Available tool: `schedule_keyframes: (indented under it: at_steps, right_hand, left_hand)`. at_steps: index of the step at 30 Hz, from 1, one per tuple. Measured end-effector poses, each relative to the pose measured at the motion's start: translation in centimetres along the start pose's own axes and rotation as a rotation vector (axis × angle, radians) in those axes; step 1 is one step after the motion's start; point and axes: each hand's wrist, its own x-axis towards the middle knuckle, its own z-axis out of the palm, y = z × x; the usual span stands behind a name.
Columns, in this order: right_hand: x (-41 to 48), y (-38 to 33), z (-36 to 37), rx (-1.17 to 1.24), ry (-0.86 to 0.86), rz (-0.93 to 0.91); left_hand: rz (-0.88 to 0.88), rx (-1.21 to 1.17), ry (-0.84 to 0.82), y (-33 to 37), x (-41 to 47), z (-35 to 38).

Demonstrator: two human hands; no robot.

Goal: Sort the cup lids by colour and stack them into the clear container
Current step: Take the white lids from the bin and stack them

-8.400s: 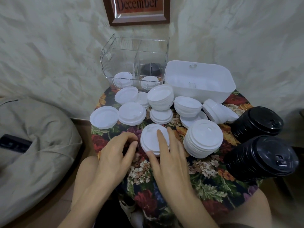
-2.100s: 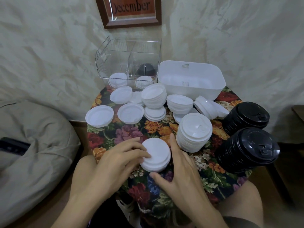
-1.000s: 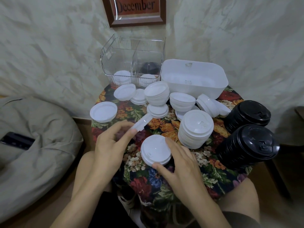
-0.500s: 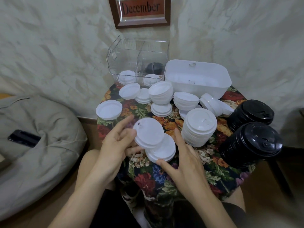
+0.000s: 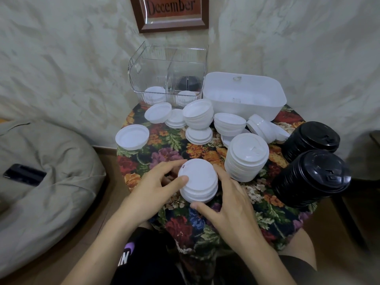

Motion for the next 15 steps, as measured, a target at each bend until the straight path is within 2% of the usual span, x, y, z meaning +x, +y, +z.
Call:
schedule_keyframes:
  at_steps: [3, 6, 9, 11, 15]
  right_hand:
    - [0.0, 0.0, 0.2, -0.018, -0.018, -0.031]
    - [0.0, 0.1, 0.6, -0.137, -0.044, -0.070]
    - [0.1, 0.1, 0.7, -0.169, -0.025, -0.083]
    - [0.3, 0.0, 0.6, -0.162, -0.032, -0.085]
    - [1.2, -0.5, 0.6, -0.140, -0.079, -0.102]
  left_hand:
    - [0.043, 0.102, -0.004, 0.1, 0.1, 0.1]
    - [0.062, 0.213, -0.047, 0.7, 0.3, -0.1]
    - [0.097, 0.226, -0.019, 0.7, 0.5, -0.6]
    - [0.170, 0.257, 0.134, 0.3, 0.7, -1.1]
    - [0.282, 0.632, 0.537, -2.2, 2.5, -3.0]
